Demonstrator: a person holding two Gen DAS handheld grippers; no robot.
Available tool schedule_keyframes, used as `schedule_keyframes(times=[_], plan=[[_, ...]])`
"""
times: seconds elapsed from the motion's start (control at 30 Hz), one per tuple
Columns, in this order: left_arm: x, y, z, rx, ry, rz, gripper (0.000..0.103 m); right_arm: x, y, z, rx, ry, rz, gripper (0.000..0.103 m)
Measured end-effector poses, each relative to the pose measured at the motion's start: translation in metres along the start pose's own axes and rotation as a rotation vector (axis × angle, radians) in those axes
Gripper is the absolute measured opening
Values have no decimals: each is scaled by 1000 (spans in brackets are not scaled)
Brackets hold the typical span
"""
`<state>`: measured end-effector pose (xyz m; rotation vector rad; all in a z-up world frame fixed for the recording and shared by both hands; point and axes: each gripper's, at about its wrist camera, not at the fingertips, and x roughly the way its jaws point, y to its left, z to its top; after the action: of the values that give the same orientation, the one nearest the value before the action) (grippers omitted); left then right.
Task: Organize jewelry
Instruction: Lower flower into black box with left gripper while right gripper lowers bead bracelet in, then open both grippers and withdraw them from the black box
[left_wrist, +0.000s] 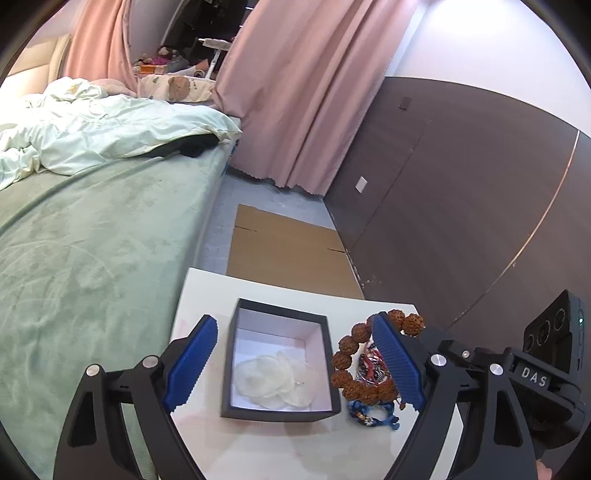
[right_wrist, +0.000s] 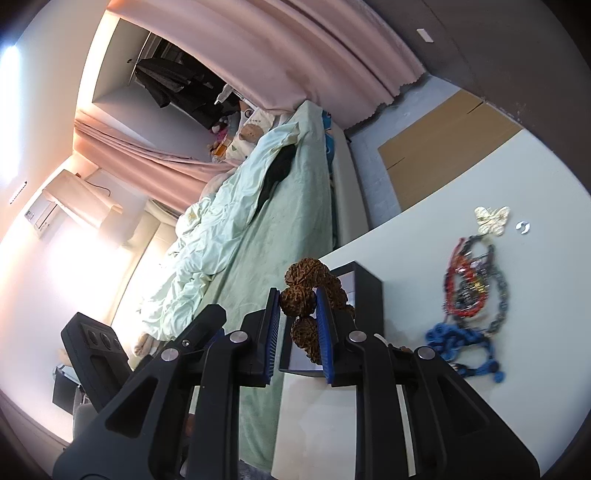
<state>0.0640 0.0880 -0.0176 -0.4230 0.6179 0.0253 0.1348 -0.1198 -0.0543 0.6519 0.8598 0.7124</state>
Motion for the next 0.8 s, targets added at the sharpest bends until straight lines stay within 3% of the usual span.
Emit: schedule_keyframes(times=[0.2, 0.4, 0.5, 0.57, 0.8], plan=[[-10, 16, 5, -36, -3, 11, 83, 17, 12, -3, -29, 4, -6, 20], [-15, 25, 7, -59, -3, 17, 83, 36, 14, -9, -48, 22, -81, 22], [-16, 28, 7, -66, 0, 17, 83, 41, 20, -9, -53, 63, -2, 38], [-17, 27, 6, -67, 3, 18, 83, 35, 23, -9, -71, 35, -21, 47], [-12, 15, 2, -41, 25, 5, 83, 13, 5, -2, -49, 16, -110, 47]])
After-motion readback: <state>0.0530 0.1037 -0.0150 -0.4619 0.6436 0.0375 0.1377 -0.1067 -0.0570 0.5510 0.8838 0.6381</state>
